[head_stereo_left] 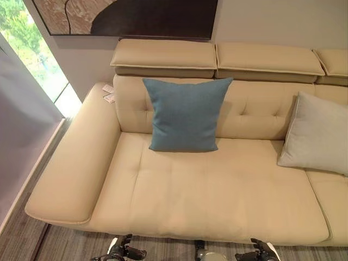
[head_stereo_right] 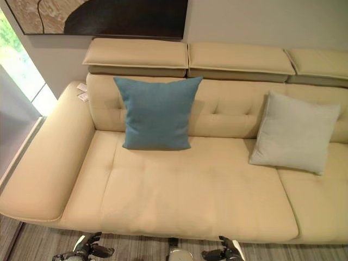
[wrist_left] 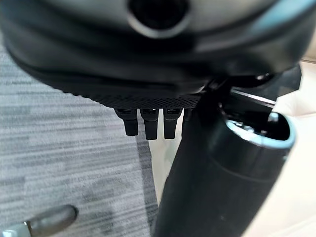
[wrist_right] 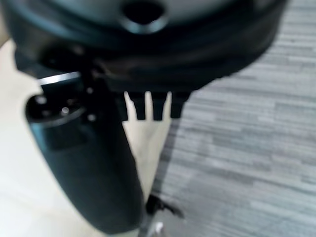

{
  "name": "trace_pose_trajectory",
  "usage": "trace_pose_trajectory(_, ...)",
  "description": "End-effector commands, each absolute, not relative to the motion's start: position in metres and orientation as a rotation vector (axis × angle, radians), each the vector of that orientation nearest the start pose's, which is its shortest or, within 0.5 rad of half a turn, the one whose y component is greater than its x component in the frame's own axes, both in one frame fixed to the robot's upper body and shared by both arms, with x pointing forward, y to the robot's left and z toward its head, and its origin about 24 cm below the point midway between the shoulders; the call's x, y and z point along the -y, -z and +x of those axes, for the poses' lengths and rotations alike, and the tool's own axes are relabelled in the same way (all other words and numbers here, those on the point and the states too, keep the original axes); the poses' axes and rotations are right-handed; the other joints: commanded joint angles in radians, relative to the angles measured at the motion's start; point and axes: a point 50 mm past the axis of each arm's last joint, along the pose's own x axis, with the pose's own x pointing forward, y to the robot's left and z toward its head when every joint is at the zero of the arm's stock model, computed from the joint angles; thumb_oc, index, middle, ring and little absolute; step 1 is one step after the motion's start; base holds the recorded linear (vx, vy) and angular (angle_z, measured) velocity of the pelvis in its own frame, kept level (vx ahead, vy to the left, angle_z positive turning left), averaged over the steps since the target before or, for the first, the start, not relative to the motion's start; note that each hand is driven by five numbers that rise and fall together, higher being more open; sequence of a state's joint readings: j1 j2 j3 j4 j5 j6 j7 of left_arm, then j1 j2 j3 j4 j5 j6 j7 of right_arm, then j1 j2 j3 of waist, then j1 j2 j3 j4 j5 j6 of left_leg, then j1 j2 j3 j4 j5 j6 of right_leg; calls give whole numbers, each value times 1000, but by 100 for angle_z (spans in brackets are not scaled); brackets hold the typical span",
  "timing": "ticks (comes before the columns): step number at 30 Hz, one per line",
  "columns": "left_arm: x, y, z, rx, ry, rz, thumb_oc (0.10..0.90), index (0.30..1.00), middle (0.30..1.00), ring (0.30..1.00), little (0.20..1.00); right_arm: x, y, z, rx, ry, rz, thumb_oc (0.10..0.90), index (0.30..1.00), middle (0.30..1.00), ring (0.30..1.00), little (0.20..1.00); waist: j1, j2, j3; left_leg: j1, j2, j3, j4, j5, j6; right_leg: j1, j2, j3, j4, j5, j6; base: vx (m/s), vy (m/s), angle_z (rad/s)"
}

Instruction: Pick up all the scattered cushions and arrange them neatly on the sofa.

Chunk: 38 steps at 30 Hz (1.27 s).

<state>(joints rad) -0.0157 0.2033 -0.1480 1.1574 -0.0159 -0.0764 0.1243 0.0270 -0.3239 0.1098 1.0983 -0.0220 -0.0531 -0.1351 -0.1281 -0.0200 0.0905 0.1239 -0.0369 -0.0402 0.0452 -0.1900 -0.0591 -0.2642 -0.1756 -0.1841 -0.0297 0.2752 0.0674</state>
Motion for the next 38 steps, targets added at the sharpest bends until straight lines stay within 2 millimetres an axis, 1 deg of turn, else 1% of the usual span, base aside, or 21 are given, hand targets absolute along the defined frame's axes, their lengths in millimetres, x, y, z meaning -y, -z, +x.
trace_pose_trajectory(1,-245,146,118,-1022,-147,405,800,900,900,900,900,268,130,142,-960,173,-503,800,900,900,900,900,22,-16,43,19,-6,-1,14,-74,51,-32,31,-2,-22,-122,134,-556,184,-12)
trace_pose_trajectory(2,-248,145,120,-1027,-139,426,800,900,900,900,900,266,130,144,-959,169,-500,800,900,900,900,900,23,-16,67,-14,-14,-3,30,-57,69,-43,37,60,63,-161,131,-392,114,-10)
trace_pose_trajectory(3,-248,145,120,-1028,-147,420,800,900,900,900,900,266,130,144,-967,166,-498,800,900,900,900,900,28,-16,68,-31,-20,2,38,-50,75,-36,39,71,104,-177,122,-396,113,-11)
trace_pose_trajectory(4,-249,145,120,-1028,-147,420,800,900,900,900,900,265,131,144,-967,166,-498,800,900,900,900,900,26,-19,66,-34,-23,2,37,-46,76,-39,36,72,104,-176,122,-181,59,-24)
trace_pose_trajectory(5,-250,145,119,-1033,-156,418,800,900,900,900,900,266,131,143,-969,170,-500,800,900,900,900,900,36,-16,68,-45,-29,1,38,-34,85,-20,42,76,140,-193,109,-231,78,-16)
trace_pose_trajectory(6,-251,146,116,-1047,-157,417,800,900,900,900,900,267,132,140,-978,175,-493,800,900,900,900,900,46,-9,65,-64,-29,0,34,-10,96,-5,49,77,226,-227,94,-291,100,-8)
trace_pose_trajectory(7,-253,147,114,-1059,-158,423,800,900,900,900,900,267,133,139,-987,176,-489,800,900,900,900,900,53,-2,62,-72,-21,3,30,0,99,1,57,77,282,-254,82,-369,108,5)
trace_pose_trajectory(8,-256,148,108,-1087,-149,448,800,900,900,900,900,267,135,136,-1008,176,-489,800,900,900,900,900,68,10,51,-96,-13,4,9,38,107,33,75,88,380,-304,71,-233,61,2)
trace_pose_trajectory(9,-257,148,108,-1087,-150,448,800,900,900,900,900,267,135,136,-1008,176,-489,800,900,900,900,900,68,9,49,-99,-13,4,8,40,107,30,74,88,379,-302,72,-222,42,2)
trace_pose_trajectory(11,-260,148,104,-1105,-148,459,800,900,900,900,900,266,136,133,-1019,172,-490,800,900,900,900,900,85,13,29,-113,-3,11,-20,65,109,82,80,85,414,-332,68,-146,-13,-2)
trace_pose_trajectory(12,-261,149,103,-1112,-153,459,800,900,900,900,900,266,137,133,-1021,173,-487,800,900,900,900,900,98,10,16,-131,1,20,-28,81,104,123,72,74,394,-334,71,-157,-60,-13)
trace_pose_trajectory(13,-261,149,101,-1117,-152,459,800,900,900,900,900,265,137,132,-1024,173,-483,800,900,900,900,900,110,-1,8,-134,-2,28,-38,87,99,173,62,67,343,-340,74,-140,-132,-24)
trace_pose_trajectory(14,-261,149,101,-1121,-160,453,800,900,900,900,900,263,138,133,-1025,169,-483,800,900,900,900,900,122,-21,-16,-140,-2,47,-65,102,87,223,64,61,238,-358,73,-64,-112,-32)
trace_pose_trajectory(15,-261,149,101,-1122,-160,454,800,900,900,900,900,263,138,133,-1025,169,-482,800,900,900,900,900,122,-21,-16,-139,-2,47,-67,102,87,225,64,61,235,-357,72,-55,-114,-39)
trace_pose_trajectory(16,-261,150,100,-1126,-153,463,800,900,900,900,900,262,138,134,-1024,165,-489,800,900,900,900,900,125,-25,-28,-144,0,59,-72,109,80,242,68,57,183,-361,76,-60,-90,-27)
trace_pose_trajectory(17,-258,151,99,-1135,-126,477,800,900,900,900,900,261,138,136,-1026,148,-505,800,900,900,900,900,122,-27,-40,-144,5,73,-91,122,73,256,84,69,116,-362,77,-61,-90,-21)
trace_pose_trajectory(22,-255,151,102,-1130,-127,470,800,900,900,900,900,259,139,134,-1034,158,-486,800,900,900,900,900,111,-28,-41,-139,14,74,-118,149,58,271,103,75,68,-354,67,-71,-62,-12)
trace_pose_trajectory(24,-253,151,105,-1124,-119,468,800,900,900,900,900,258,143,125,-1070,161,-475,800,900,900,900,900,104,-28,-40,-132,18,71,-121,153,55,279,109,70,55,-347,61,-51,-42,9)
trace_pose_trajectory(25,-253,151,105,-1124,-119,468,800,900,900,900,900,258,143,125,-1070,161,-475,800,900,900,900,900,104,-28,-39,-131,18,71,-122,153,55,280,109,69,54,-346,61,-18,-33,-2)
trace_pose_trajectory(27,-250,152,107,-1121,-120,463,800,900,900,900,900,258,147,115,-1113,169,-467,800,900,900,900,900,102,-28,-42,-119,20,67,-123,155,51,295,115,64,38,-346,54,-2,-46,-1)
trace_pose_trajectory(38,-246,156,95,-1164,-110,462,800,900,900,900,900,256,152,104,-1148,169,-466,800,900,900,900,900,99,-24,-48,-86,30,56,-130,159,43,328,128,66,13,-347,42,1,-6,1)
